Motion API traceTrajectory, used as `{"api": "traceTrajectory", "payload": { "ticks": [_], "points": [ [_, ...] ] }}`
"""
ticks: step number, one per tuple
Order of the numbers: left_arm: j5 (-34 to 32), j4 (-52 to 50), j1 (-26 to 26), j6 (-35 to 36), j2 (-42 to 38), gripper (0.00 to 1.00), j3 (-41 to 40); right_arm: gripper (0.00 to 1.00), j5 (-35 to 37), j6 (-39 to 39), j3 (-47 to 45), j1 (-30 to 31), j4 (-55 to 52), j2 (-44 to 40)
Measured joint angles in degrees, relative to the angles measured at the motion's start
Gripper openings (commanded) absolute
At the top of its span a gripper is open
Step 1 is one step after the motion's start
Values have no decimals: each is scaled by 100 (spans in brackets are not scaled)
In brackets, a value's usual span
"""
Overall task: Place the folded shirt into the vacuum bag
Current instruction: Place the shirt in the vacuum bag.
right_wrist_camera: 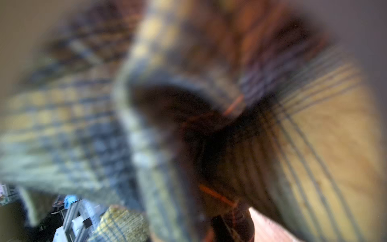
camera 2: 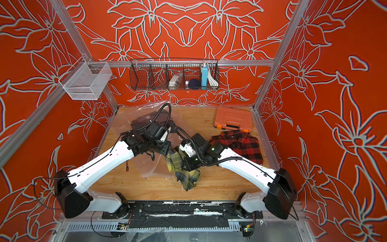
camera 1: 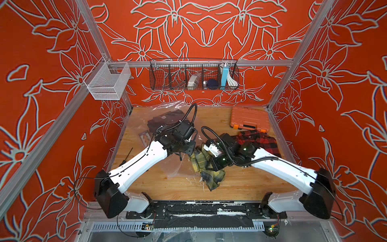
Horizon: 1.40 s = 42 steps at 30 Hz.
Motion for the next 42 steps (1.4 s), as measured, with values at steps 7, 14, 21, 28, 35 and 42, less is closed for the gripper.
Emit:
{"api": "traceTrajectory", "payload": {
  "ticks": [7, 14, 21, 28, 35, 42],
  "points": [
    [173, 17, 0, -2, -59, 0, 492, 0, 481, -149, -323, 13, -17, 597],
    [540, 87, -4, -42, -59, 0, 595, 0, 761, -337, 229, 39, -424, 940],
    [780, 560, -46, -225, -197, 0, 498, 0, 254, -258, 1093, 35, -262, 1027],
    [1047, 640, -85, -282, -398, 0, 251, 0, 2, -243, 907, 28, 859, 1891],
    [1366, 723, -109, -302, -415, 0, -79, 2, -59, -166, 636, -109, 1438, 2135],
    [1456, 968, -295, -289, -415, 0, -59, 0, -116, -190, 1104, -131, 1486, 2131]
  ]
}}
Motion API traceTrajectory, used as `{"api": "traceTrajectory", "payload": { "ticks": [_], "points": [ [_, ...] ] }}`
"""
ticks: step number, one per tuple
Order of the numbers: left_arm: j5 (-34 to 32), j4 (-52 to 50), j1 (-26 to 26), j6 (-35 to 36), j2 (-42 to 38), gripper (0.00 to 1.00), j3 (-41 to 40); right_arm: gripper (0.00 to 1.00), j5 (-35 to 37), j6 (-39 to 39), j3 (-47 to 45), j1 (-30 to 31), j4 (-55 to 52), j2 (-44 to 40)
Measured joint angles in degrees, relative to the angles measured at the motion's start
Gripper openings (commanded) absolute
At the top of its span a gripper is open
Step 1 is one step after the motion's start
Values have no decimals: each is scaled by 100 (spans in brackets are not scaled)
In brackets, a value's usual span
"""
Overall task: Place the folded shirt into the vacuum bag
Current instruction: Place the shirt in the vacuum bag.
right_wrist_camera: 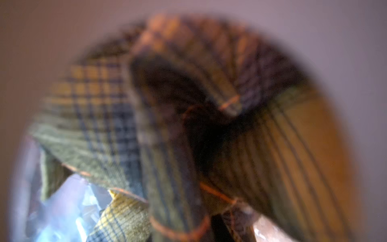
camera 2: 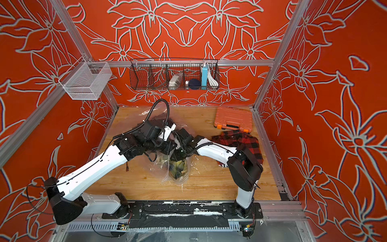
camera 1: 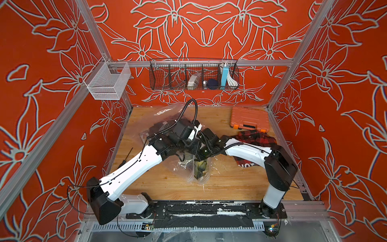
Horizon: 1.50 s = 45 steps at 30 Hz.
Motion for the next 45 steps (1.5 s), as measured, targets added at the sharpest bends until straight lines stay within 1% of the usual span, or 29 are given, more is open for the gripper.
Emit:
{"api": "traceTrajectory", "payload": {
  "ticks": [8, 9, 15, 21, 26, 31, 37, 40, 42, 43, 45],
  "points": [
    [103, 219, -20, -11, -52, 0, -7, 0, -173, 55, 26, -26, 627, 98],
    [101, 221, -20, -20, -52, 0, -17, 2, -164, 52, 35, -26, 748, 173],
    [98, 118, -20, -120, -48, 0, -179, 6, 149, -72, 103, -11, 1143, 612],
    [168, 229, -24, -162, -48, 0, -190, 4, 363, -131, 317, 11, 1084, 612],
    [201, 446, -107, -149, -48, 0, -149, 5, 608, -166, 752, -22, 855, 621],
    [68, 302, -101, -210, -44, 0, -140, 6, 717, -286, 1121, -79, 929, 964],
    [24, 63, -92, -251, -26, 0, -280, 7, 796, -673, 1123, -57, 892, 1252],
    [96, 72, -94, -254, -20, 0, -286, 3, 796, -940, 1198, -57, 728, 1250],
    [138, 94, -94, -258, -20, 0, -286, 3, 800, -1128, 1344, -46, 470, 1250],
    [170, 114, -94, -271, -20, 0, -284, 4, 807, -1226, 1456, -33, 313, 1252],
    [210, 144, -96, -284, -20, 0, -284, 9, 811, -1390, 1738, -9, -7, 1311]
  ]
}}
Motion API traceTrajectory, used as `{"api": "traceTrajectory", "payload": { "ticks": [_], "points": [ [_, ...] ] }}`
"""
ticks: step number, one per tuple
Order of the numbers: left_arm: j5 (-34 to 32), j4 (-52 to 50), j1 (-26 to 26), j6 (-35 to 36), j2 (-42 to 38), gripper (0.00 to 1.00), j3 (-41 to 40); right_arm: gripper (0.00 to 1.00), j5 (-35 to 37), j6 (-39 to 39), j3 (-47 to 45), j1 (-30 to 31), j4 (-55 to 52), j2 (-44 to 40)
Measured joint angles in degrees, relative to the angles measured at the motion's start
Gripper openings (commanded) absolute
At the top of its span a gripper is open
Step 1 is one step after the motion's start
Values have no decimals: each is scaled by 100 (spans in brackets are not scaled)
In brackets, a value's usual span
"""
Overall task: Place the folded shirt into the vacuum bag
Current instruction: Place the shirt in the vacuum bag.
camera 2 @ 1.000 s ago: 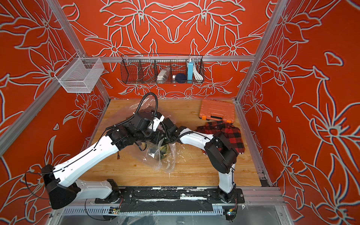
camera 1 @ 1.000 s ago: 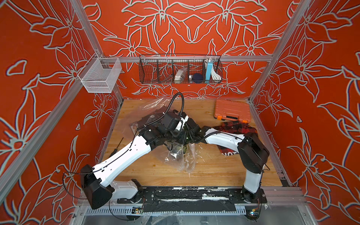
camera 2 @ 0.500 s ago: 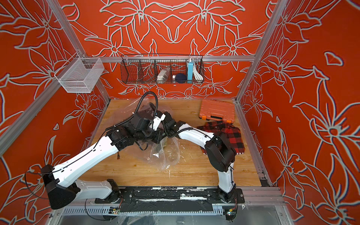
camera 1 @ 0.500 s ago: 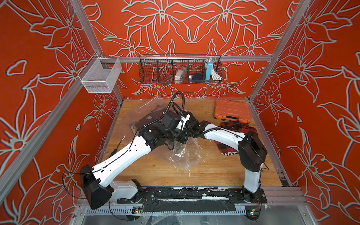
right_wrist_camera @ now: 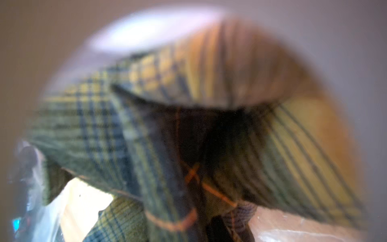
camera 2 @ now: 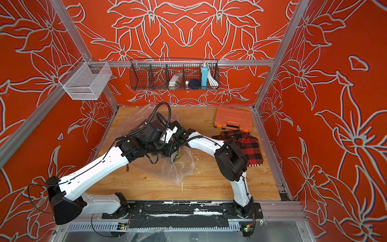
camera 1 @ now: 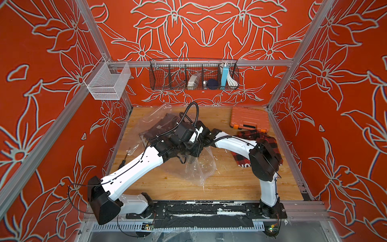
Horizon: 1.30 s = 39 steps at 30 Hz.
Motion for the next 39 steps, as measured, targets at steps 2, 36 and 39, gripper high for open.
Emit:
{"api": "traceTrajectory", "payload": {
  "ticks": [2, 36, 39],
  "points": [
    [-31, 0, 0, -11, 0, 0, 0, 24, 0, -142, 444, 24, -352, 205],
    [487, 387, -170, -31, -278, 0, -415, 85, -671, 3132, -3073, -1276, 741, -2225],
    [527, 413, -170, -31, -146, 0, -323, 88, -605, 3700, -3532, -1276, 1093, -2236]
  ]
}}
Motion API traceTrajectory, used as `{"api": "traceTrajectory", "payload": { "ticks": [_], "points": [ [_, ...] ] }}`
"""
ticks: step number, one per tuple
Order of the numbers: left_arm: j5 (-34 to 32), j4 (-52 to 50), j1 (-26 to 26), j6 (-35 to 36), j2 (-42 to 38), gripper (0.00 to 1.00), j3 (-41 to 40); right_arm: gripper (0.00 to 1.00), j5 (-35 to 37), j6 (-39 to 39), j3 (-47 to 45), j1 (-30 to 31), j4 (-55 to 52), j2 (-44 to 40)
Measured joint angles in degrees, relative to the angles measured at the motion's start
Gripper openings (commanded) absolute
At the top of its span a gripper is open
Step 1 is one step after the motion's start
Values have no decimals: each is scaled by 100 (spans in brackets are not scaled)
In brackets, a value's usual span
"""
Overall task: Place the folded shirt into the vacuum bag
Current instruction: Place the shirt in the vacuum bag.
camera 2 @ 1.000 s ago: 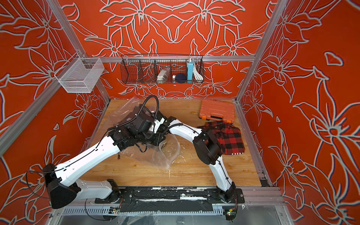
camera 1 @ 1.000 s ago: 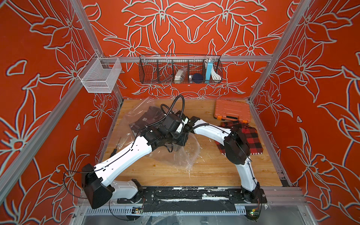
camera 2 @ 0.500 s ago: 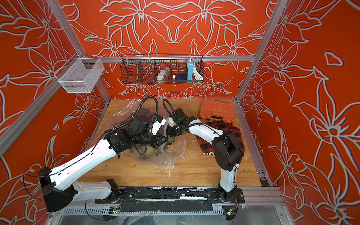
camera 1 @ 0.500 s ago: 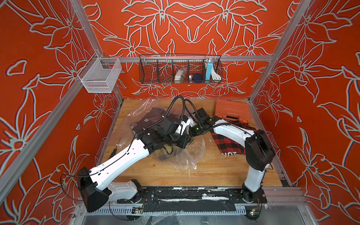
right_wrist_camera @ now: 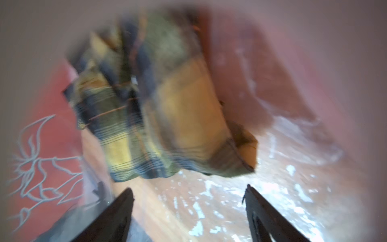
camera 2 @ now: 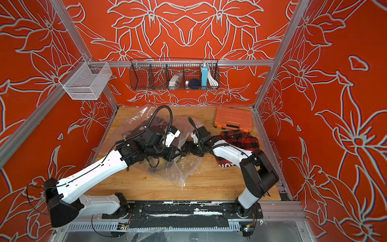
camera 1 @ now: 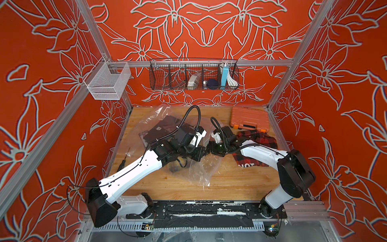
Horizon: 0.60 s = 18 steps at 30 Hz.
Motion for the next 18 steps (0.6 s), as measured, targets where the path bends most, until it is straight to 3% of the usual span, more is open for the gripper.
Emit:
{"api": "traceTrajectory", "payload": {
  "ticks": [5, 11, 14, 18],
  "points": [
    [98, 20, 0, -2, 166, 0, 81, 90, 72, 881, -479, 138, 623, 140],
    [251, 52, 0, -9, 330, 0, 166, 82, 240, 1676, -326, 332, 1891, 931],
    [302, 55, 0, -7, 426, 0, 225, 69, 400, 1943, -122, 374, 2400, 1296],
    [389, 79, 0, -9, 476, 0, 251, 33, 717, 1989, -55, 452, 2892, 1569]
  ]
}}
